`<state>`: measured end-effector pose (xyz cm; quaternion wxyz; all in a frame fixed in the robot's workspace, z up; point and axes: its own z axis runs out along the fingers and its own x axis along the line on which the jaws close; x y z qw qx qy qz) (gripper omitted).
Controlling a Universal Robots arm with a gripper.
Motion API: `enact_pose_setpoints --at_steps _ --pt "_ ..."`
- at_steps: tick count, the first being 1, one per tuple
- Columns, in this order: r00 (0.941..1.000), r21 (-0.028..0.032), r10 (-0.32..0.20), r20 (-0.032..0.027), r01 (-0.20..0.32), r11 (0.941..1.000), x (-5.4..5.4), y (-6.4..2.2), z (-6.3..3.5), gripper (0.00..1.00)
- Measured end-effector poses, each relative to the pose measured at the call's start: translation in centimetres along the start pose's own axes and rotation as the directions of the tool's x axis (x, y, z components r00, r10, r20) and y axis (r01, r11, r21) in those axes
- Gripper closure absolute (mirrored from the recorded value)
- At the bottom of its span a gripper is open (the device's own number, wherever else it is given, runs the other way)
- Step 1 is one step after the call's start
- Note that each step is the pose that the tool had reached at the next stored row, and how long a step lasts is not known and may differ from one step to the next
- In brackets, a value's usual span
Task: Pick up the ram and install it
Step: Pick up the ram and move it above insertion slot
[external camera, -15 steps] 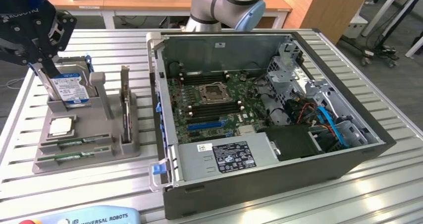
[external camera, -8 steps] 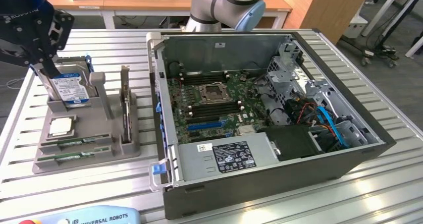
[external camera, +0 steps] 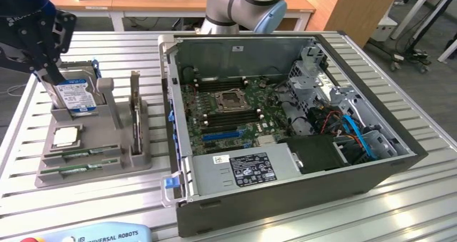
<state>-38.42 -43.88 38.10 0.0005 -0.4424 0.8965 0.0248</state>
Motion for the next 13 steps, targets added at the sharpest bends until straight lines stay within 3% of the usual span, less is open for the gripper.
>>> enact_pose_setpoints --at_steps 4,7,13 --pt "0.9974 -0.0016 -0.072 -0.0033 0.072 0.9974 0.0 0.0 0.03 0.9" --pt "0.992 -0.0031 -0.126 -0.0057 0.126 0.992 0.0 0.0 0.05 0.9" --pt "0.9722 -0.0064 -0.234 -0.0099 0.234 0.9722 0.0 0.0 0.11 0.9"
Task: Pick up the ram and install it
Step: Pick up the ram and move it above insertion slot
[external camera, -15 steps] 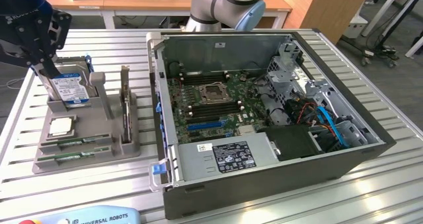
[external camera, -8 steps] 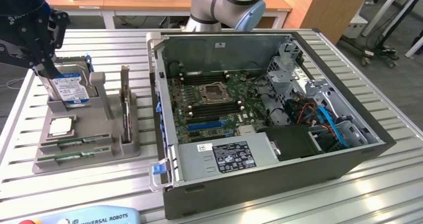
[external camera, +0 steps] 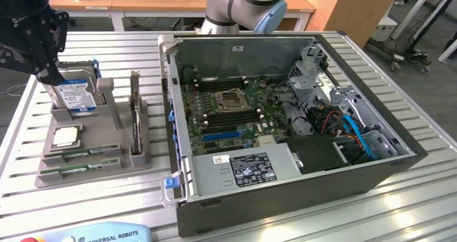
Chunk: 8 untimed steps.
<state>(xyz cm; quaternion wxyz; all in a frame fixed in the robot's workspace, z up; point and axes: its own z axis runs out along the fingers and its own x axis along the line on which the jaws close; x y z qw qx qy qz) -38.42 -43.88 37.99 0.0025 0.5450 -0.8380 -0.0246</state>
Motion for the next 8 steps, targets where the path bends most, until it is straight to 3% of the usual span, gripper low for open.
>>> enact_pose_setpoints --at_steps 4,8 --pt "0.9974 -0.0018 -0.072 -0.0031 0.072 0.9974 0.0 -0.01 0.05 0.9" --pt "0.9895 -0.0037 -0.144 -0.0062 0.144 0.9895 0.01 -0.01 0.09 0.9"
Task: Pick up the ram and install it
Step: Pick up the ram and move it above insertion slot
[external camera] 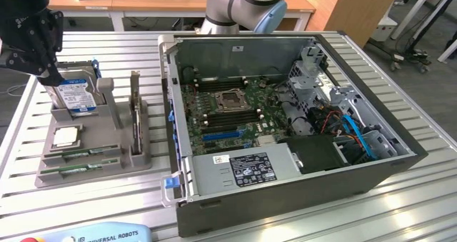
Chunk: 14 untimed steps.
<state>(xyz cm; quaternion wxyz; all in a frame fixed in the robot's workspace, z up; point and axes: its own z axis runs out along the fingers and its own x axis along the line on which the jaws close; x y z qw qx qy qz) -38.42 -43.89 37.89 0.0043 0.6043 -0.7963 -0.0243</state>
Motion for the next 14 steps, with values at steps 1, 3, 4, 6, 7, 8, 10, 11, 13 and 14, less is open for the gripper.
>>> enact_pose_setpoints --at_steps 1,3,4,6,7,8,10,11,13,14 --pt "0.9998 -0.0004 -0.018 -0.0008 0.018 0.9998 0.0 0.0 0.01 0.9" --pt "0.9986 -0.0012 -0.053 -0.0023 0.053 0.9986 0.0 0.01 0.04 0.9" --pt "0.9979 -0.0016 -0.064 -0.0028 0.064 0.9979 0.0 0.0 0.04 0.9" --pt "0.9978 -0.0017 -0.066 -0.003 0.066 0.9978 0.0 0.0 0.04 0.9" --pt "0.9978 -0.0016 -0.066 -0.0029 0.066 0.9978 0.0 0.0 0.05 0.9" --pt "0.9978 -0.0016 -0.067 -0.0029 0.067 0.9978 0.0 0.0 0.05 0.9" --pt "0.9971 -0.0018 -0.077 -0.0033 0.077 0.9971 0.0 0.0 0.06 0.9" --pt "0.9963 -0.0021 -0.086 -0.0036 0.086 0.9963 0.0 0.0 0.06 0.9" --pt "0.9949 -0.0025 -0.101 -0.0043 0.101 0.9949 0.0 0.0 0.06 0.9" --pt "0.9941 -0.0027 -0.108 -0.0047 0.108 0.9941 0.0 0.0 0.07 0.9"
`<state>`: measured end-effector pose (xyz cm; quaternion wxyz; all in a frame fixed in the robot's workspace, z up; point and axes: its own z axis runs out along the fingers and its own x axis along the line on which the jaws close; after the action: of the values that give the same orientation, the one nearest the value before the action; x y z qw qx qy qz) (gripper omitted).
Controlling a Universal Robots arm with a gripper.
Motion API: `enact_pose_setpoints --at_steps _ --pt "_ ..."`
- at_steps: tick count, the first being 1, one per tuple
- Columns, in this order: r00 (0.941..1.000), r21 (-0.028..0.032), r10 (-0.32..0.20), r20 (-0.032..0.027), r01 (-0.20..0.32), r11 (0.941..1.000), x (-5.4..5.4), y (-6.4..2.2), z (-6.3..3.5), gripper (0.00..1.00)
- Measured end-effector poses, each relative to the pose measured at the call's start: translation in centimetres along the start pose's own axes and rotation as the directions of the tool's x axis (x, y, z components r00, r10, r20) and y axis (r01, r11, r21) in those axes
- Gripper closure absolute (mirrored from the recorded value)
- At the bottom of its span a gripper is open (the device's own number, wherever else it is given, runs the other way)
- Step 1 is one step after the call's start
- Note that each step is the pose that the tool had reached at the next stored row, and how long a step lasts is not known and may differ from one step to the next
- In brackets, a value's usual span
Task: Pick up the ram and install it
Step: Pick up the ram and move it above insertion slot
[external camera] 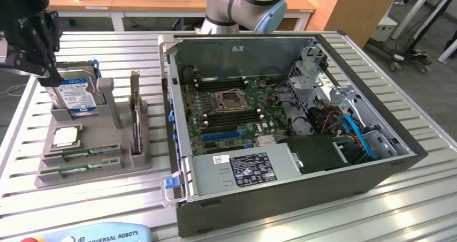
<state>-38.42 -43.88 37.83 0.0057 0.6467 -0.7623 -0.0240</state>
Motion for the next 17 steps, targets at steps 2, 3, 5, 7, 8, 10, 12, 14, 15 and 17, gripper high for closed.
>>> enact_pose_setpoints --at_steps 2,3,5,7,8,10,12,14,15,17 --pt "0.9998 -0.0004 -0.019 -0.0007 0.019 0.9998 0.0 0.0 0.01 0.9" --pt "0.9997 -0.0005 -0.024 -0.0009 0.024 0.9997 0.0 0.0 0.01 0.9" --pt "0.9997 -0.0006 -0.024 -0.0011 0.024 0.9997 0.0 0.0 0.0 0.9" --pt "0.9997 -0.0006 -0.024 -0.001 0.024 0.9997 0.0 0.0 0.01 0.9" --pt "0.9997 -0.0005 -0.024 -0.0011 0.024 0.9997 0.0 0.0 0.01 0.9" --pt "0.9997 -0.0005 -0.024 -0.001 0.024 0.9997 0.0 0.0 0.01 0.9" --pt "0.9997 -0.0006 -0.024 -0.001 0.024 0.9997 0.0 0.0 0.01 0.9" --pt "0.9997 -0.0005 -0.024 -0.0011 0.024 0.9997 0.0 0.0 0.01 0.9" --pt "0.9997 -0.0005 -0.024 -0.0011 0.024 0.9997 0.0 0.0 0.01 0.9" --pt "0.9997 -0.0005 -0.024 -0.001 0.024 0.9997 0.0 0.0 0.01 0.9"
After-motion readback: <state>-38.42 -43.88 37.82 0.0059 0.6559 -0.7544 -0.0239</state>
